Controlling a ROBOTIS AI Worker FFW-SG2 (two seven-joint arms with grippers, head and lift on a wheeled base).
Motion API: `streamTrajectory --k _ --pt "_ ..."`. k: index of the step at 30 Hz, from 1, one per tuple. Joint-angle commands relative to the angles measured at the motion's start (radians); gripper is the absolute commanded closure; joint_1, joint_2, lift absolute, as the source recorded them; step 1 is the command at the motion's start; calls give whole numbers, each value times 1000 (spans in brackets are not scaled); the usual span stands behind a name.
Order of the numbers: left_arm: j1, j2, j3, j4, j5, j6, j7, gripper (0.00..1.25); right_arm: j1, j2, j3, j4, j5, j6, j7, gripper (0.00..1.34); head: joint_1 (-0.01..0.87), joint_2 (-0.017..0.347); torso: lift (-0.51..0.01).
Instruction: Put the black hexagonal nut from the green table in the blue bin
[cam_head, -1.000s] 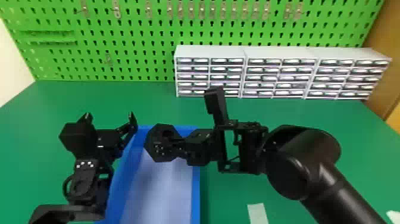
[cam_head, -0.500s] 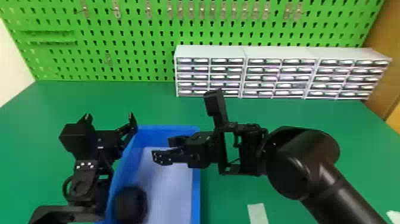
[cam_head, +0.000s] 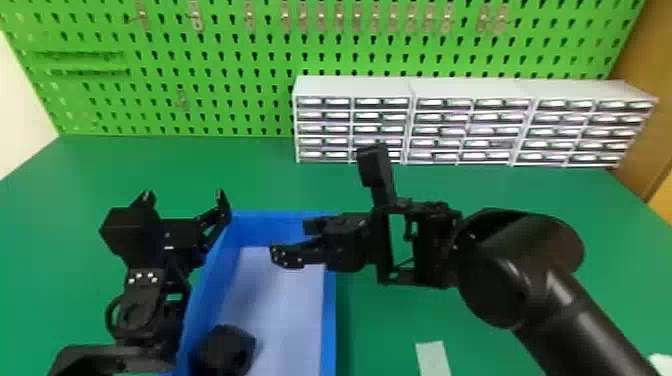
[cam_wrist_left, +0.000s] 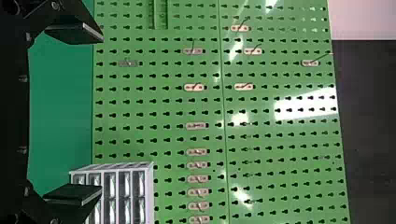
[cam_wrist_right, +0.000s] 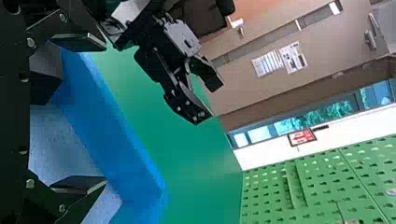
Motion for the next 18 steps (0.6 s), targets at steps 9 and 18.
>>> streamTrajectory --k 9,18 --pt "4 -3 0 -1 0 0 0 145 34 46 -214 -18 160 -7 1 271 657 57 -95" --pt "6 -3 -2 -1 0 0 0 147 77 89 -383 -54 267 -58 0 271 657 57 -95"
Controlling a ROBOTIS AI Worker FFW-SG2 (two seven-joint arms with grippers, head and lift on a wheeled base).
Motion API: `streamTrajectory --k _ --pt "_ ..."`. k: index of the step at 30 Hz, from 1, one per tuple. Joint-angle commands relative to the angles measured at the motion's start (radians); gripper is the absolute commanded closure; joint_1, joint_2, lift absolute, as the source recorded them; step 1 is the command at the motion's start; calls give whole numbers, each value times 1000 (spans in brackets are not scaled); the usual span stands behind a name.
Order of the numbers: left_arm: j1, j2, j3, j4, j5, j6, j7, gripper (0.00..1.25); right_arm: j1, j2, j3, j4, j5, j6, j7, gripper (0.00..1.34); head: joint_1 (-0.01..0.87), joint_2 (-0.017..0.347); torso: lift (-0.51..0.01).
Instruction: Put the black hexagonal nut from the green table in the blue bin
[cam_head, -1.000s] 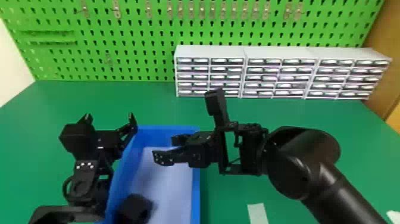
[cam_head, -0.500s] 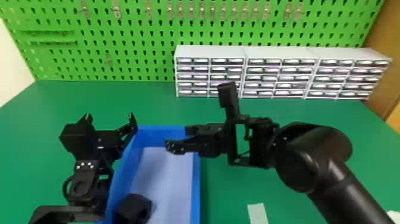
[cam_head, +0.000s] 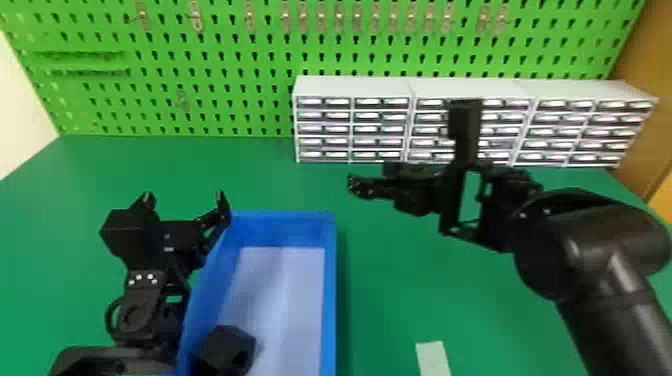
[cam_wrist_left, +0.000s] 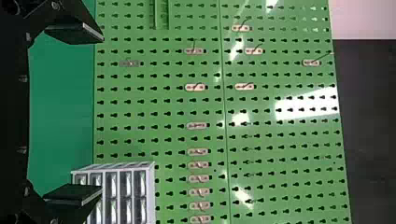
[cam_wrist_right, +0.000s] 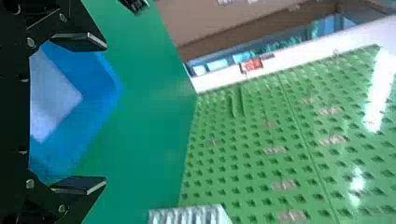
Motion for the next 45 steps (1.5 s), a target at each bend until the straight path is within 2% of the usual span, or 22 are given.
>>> streamTrajectory --k 1,5,14,21,27,30,34,45 --pt "1 -3 -1 -1 0 0 0 147 18 17 -77 -20 45 -33 -1 271 657 57 -95" --pt "1 -3 -4 -1 0 0 0 145 37 24 -122 -35 51 -71 -28 271 657 57 -95" --pt "3 -3 -7 -1 2 0 0 147 115 40 -192 -106 48 -168 -177 268 657 57 -95" --pt "1 -3 -8 -1 3 0 0 147 181 73 -238 -127 49 -268 -263 268 657 57 -95" --pt "3 -3 -8 -1 6 0 0 147 236 126 -283 -142 108 -358 -306 268 657 57 -95" --pt "3 -3 -10 -1 5 0 0 147 256 125 -281 -142 128 -401 -326 271 657 57 -95" --pt "3 -3 -10 -1 6 0 0 147 293 119 -258 -141 154 -464 -392 271 657 57 -95" --pt "6 -3 -7 -1 8 0 0 147 356 108 -217 -135 218 -519 -458 271 657 57 -95"
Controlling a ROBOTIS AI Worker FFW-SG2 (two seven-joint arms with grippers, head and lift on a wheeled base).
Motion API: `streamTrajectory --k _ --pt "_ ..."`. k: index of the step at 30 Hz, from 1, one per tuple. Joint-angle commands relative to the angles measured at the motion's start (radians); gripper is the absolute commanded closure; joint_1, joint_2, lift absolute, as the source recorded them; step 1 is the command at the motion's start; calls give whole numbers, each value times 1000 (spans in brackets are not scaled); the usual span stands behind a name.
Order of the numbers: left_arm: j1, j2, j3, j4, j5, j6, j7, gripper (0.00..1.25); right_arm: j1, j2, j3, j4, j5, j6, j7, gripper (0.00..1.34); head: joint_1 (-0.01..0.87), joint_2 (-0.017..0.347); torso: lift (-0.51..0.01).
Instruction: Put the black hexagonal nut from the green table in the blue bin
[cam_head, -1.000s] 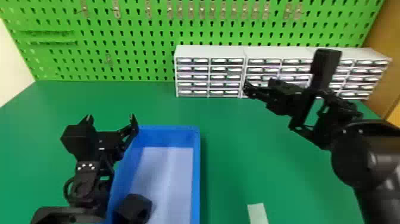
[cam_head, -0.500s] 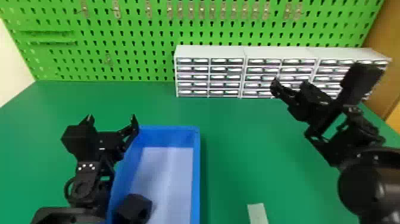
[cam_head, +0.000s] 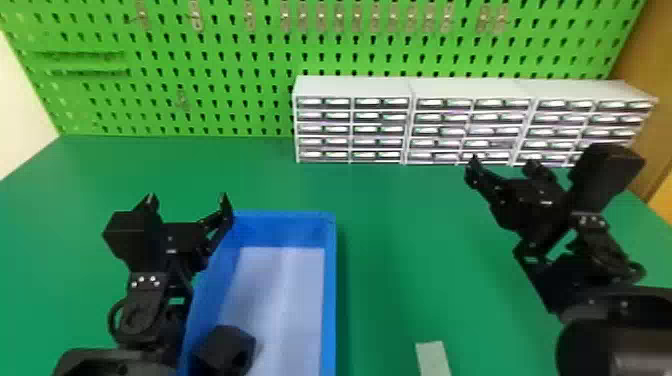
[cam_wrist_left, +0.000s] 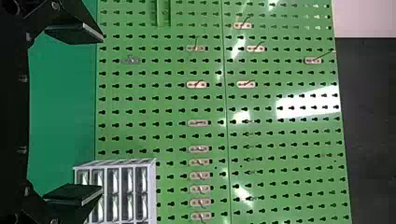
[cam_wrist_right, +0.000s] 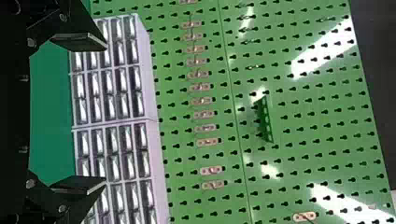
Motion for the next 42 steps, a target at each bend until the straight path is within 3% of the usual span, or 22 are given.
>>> streamTrajectory --k 1,7,18,42 --pt "2 -3 1 1 1 0 -1 147 32 -7 26 2 42 -34 -24 271 657 57 -95" --pt "4 -3 1 0 3 0 -1 147 70 -15 46 13 105 -73 -54 271 657 57 -95" --pt "7 -3 1 0 3 0 1 147 127 -16 65 54 137 -169 -109 271 657 57 -95" --pt "11 -3 -13 0 6 0 -1 147 137 -21 87 68 143 -190 -119 271 657 57 -95"
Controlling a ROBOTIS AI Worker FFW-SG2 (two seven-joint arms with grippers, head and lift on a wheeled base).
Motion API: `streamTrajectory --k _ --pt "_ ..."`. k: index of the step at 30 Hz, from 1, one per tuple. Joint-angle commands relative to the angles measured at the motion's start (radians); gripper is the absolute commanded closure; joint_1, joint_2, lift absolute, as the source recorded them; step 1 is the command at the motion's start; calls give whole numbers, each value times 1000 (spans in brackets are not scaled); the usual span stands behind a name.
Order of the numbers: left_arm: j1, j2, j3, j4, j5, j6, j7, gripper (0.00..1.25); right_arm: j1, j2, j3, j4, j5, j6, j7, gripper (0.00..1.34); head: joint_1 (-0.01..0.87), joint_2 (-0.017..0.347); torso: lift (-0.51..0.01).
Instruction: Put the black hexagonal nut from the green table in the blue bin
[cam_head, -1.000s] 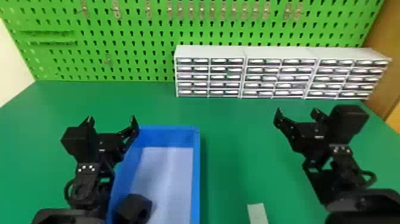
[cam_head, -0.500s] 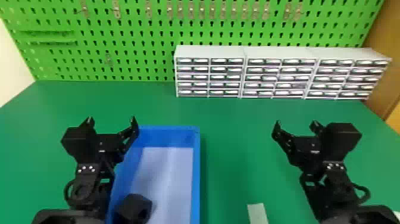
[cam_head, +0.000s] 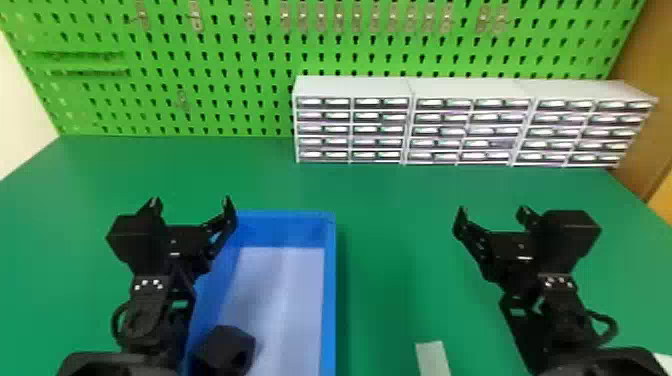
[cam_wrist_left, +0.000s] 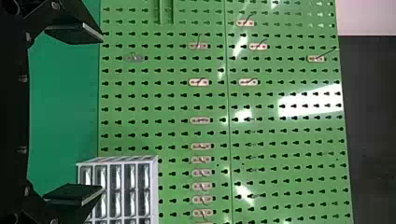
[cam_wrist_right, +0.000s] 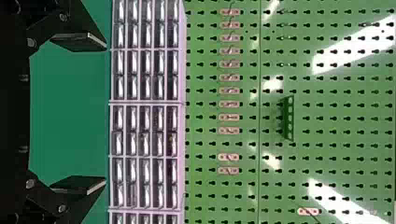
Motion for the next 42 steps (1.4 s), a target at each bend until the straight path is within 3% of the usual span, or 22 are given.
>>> streamTrajectory --k 1,42 --pt "2 -3 -3 0 1 0 0 147 -2 -1 3 0 0 0 0 271 657 57 -95" --pt "19 -3 2 -18 -5 0 20 147 1 -4 -5 -1 -3 9 2 271 657 57 -95"
